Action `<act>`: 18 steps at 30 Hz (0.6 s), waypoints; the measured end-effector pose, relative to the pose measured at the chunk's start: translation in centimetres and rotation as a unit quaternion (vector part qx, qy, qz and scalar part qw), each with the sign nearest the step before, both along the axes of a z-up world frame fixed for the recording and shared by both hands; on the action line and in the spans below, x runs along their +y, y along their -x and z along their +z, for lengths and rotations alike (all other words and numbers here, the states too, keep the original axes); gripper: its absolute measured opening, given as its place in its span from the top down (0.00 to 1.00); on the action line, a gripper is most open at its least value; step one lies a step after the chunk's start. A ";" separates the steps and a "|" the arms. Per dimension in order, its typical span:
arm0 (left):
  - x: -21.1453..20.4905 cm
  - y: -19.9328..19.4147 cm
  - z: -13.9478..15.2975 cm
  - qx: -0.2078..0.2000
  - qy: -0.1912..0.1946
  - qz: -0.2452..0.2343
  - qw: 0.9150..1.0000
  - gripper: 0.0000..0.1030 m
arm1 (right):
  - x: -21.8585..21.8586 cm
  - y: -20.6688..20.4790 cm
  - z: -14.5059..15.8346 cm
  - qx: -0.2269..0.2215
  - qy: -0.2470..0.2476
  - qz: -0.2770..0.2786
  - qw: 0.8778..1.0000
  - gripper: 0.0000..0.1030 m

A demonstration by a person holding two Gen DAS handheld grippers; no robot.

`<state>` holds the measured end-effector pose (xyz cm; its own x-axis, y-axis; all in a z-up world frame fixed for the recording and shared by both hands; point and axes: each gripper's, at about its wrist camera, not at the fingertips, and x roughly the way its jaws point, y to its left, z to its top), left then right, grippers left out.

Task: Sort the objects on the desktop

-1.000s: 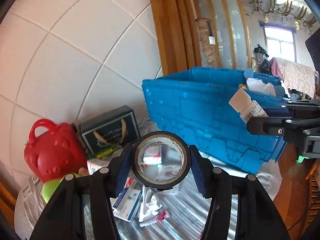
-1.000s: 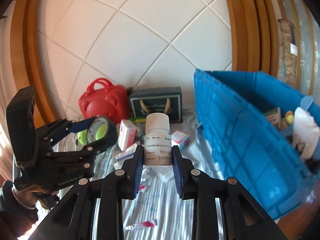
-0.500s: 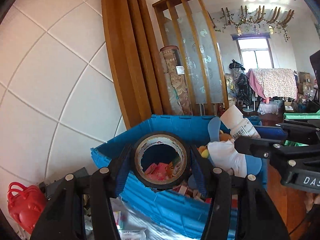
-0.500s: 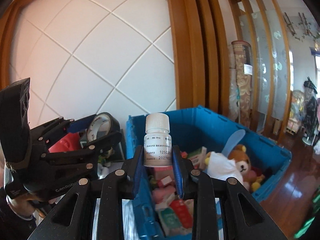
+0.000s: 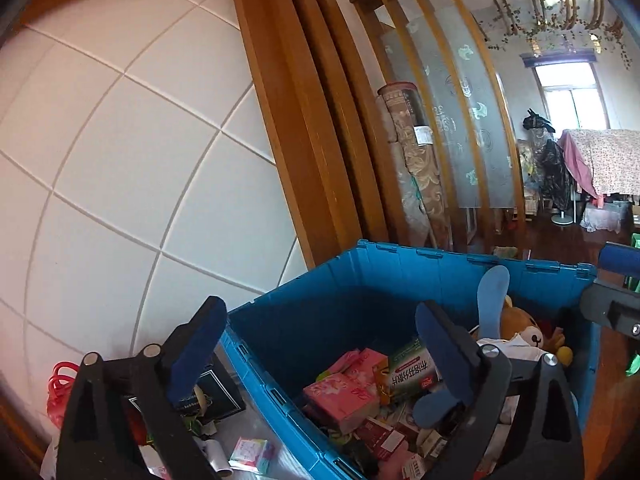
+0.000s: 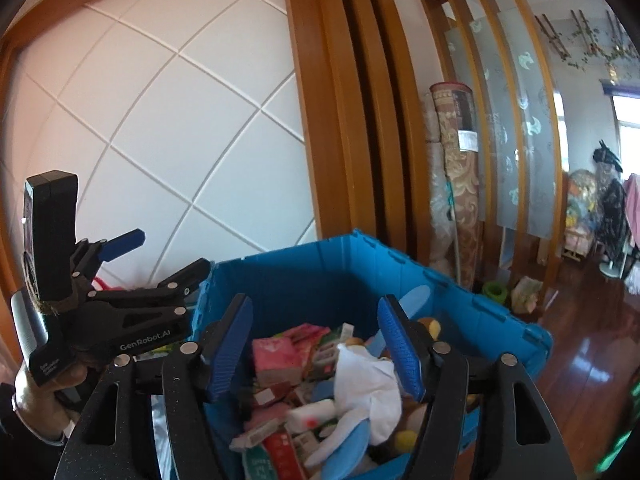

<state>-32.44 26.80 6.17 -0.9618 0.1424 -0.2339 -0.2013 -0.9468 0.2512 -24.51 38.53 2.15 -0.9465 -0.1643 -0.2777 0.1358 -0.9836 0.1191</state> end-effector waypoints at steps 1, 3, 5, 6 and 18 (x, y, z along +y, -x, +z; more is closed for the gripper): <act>0.0 -0.1 0.0 0.002 -0.004 0.005 1.000 0.01 | 0.2 -0.2 0.0 0.001 0.002 -0.002 1.000 0.24; -0.3 -0.6 -0.2 0.002 -0.007 0.010 1.000 0.01 | 0.5 -0.5 -0.1 0.004 0.011 -0.002 1.000 0.15; 0.0 -0.9 -0.4 0.003 -0.004 0.018 1.000 0.01 | 0.7 -0.8 -0.3 0.001 0.017 0.002 1.000 0.13; -0.1 -1.1 -0.5 0.004 -0.004 0.022 1.000 0.01 | 0.9 -0.8 -0.4 0.000 0.020 0.003 1.000 0.10; -2.2 -3.1 -0.7 0.013 -0.037 0.074 0.997 0.01 | 1.2 -1.8 -1.2 -0.010 0.027 0.022 0.999 0.03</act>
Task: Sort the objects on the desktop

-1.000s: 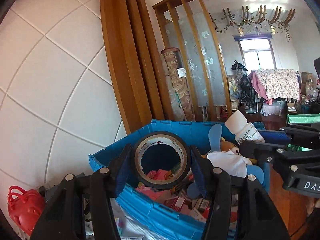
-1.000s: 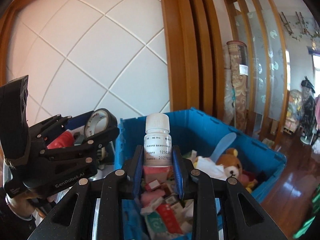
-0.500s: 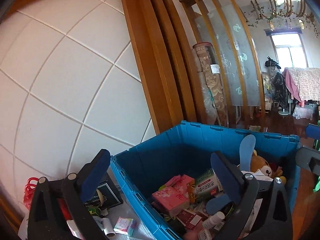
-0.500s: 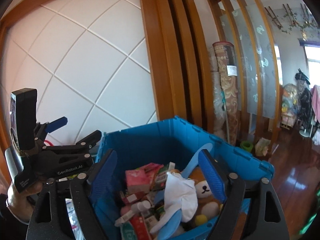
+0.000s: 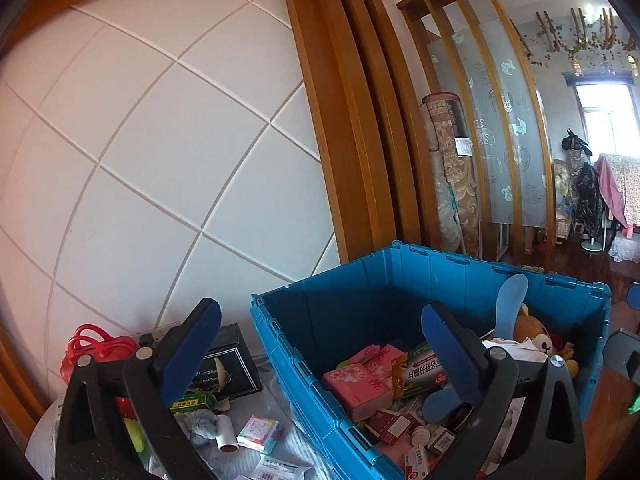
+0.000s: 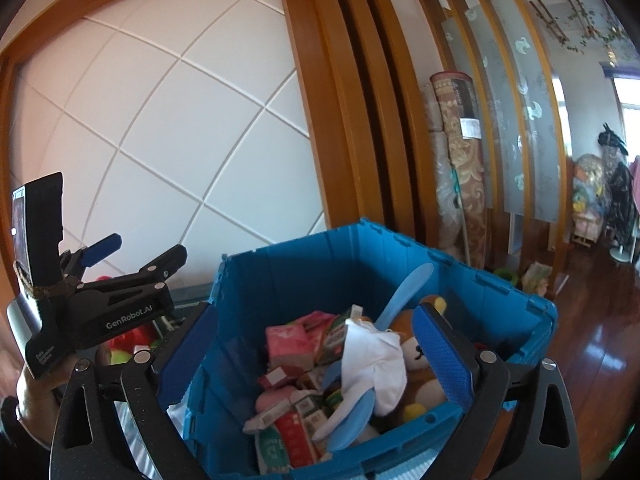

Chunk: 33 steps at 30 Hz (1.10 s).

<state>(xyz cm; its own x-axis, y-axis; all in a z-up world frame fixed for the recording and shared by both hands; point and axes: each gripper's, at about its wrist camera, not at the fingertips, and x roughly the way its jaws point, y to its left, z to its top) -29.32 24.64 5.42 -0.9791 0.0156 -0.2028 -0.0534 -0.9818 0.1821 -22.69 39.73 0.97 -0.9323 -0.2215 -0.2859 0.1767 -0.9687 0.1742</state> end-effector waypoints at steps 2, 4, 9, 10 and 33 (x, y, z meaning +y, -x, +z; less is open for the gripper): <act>-0.3 -0.6 -0.3 0.005 0.000 0.008 1.000 0.01 | -0.1 -0.3 -0.2 -0.002 0.001 0.004 1.000 0.03; -0.5 -1.3 -0.5 0.012 0.004 0.022 1.000 0.01 | 0.0 -0.6 -0.4 -0.002 0.002 0.007 1.000 0.03; -1.9 -3.5 -1.1 0.016 -0.012 0.029 0.999 0.01 | -0.5 -1.9 -0.5 -0.003 -0.003 0.003 1.000 0.03; -2.4 -3.9 -1.1 0.014 -0.022 0.024 0.999 0.01 | -0.8 -2.3 -0.5 -0.003 -0.006 0.002 1.000 0.03; -14.9 -16.6 -5.8 -0.039 -0.028 -0.008 0.999 0.01 | -12.3 -17.8 -3.2 -0.042 -0.016 -0.059 0.997 0.01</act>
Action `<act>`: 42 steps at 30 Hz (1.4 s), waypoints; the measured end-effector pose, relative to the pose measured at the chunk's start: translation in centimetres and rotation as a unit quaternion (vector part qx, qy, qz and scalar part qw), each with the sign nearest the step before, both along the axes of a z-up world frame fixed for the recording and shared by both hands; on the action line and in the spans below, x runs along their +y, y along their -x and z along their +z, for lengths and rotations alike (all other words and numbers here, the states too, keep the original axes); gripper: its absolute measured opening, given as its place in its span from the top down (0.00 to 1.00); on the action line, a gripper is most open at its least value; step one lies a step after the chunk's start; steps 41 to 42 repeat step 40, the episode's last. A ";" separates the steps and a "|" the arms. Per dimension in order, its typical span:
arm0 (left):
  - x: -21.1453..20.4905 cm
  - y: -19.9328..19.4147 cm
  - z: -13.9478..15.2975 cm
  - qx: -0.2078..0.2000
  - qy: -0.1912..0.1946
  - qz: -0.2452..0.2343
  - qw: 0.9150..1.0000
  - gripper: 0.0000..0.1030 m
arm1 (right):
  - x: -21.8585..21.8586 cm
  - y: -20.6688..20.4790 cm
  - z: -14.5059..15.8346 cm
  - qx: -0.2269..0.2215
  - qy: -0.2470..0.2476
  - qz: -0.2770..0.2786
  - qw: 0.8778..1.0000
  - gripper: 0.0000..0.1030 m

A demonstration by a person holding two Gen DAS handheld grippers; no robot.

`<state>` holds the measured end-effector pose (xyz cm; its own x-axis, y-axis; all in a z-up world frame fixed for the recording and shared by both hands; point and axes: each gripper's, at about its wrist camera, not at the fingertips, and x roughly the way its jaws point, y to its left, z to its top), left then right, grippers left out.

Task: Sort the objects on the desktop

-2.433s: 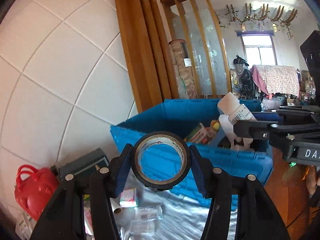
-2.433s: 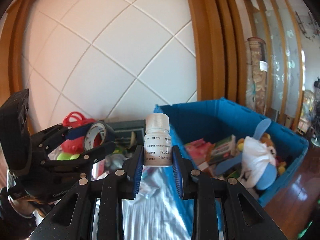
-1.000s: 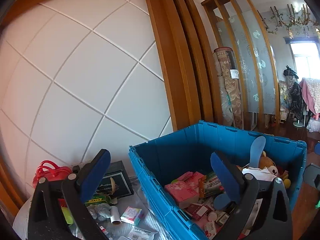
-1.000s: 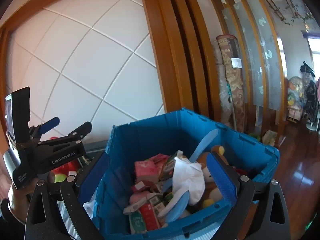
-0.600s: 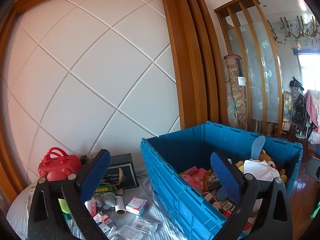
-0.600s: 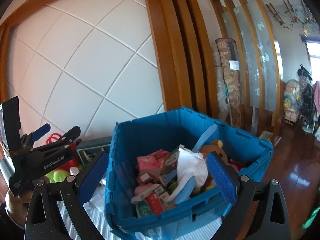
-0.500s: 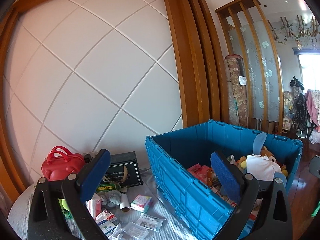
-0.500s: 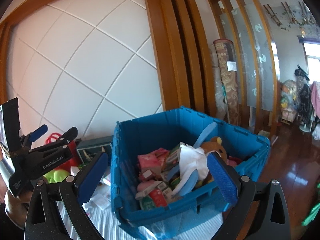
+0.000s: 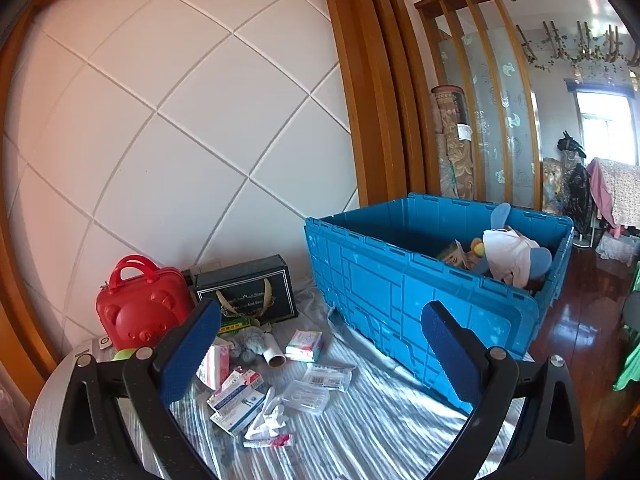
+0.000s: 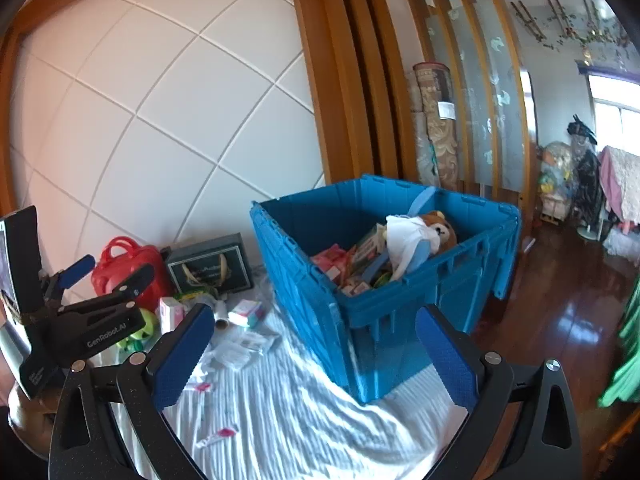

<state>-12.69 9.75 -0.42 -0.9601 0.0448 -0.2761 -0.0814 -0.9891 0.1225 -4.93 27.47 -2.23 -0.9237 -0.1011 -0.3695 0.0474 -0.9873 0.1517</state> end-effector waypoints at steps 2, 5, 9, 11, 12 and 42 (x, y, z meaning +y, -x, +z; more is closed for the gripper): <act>-0.5 -1.0 -0.5 -0.003 0.000 -0.001 1.000 0.01 | -0.4 -0.9 0.1 0.000 0.001 -0.001 1.000 0.01; -1.2 -2.5 -1.1 -0.007 -0.005 0.004 1.000 0.01 | -1.0 -1.7 0.4 0.004 -0.007 0.003 1.000 0.01; -1.8 -3.9 -1.7 -0.016 -0.005 0.014 1.000 0.01 | -1.5 -2.1 0.8 0.009 -0.012 0.018 1.000 0.01; -2.0 -4.6 -1.9 -0.024 -0.008 0.013 1.000 0.01 | -1.6 -2.1 0.8 0.004 -0.010 0.024 1.000 0.01; -2.2 -5.0 -2.0 -0.023 -0.010 0.011 1.000 0.01 | -1.6 -2.2 0.9 0.006 -0.011 0.025 1.000 0.01; -4.5 -7.3 -1.4 -0.024 -0.022 0.048 0.998 0.01 | -1.9 -3.3 0.8 0.006 -0.006 0.053 0.999 0.00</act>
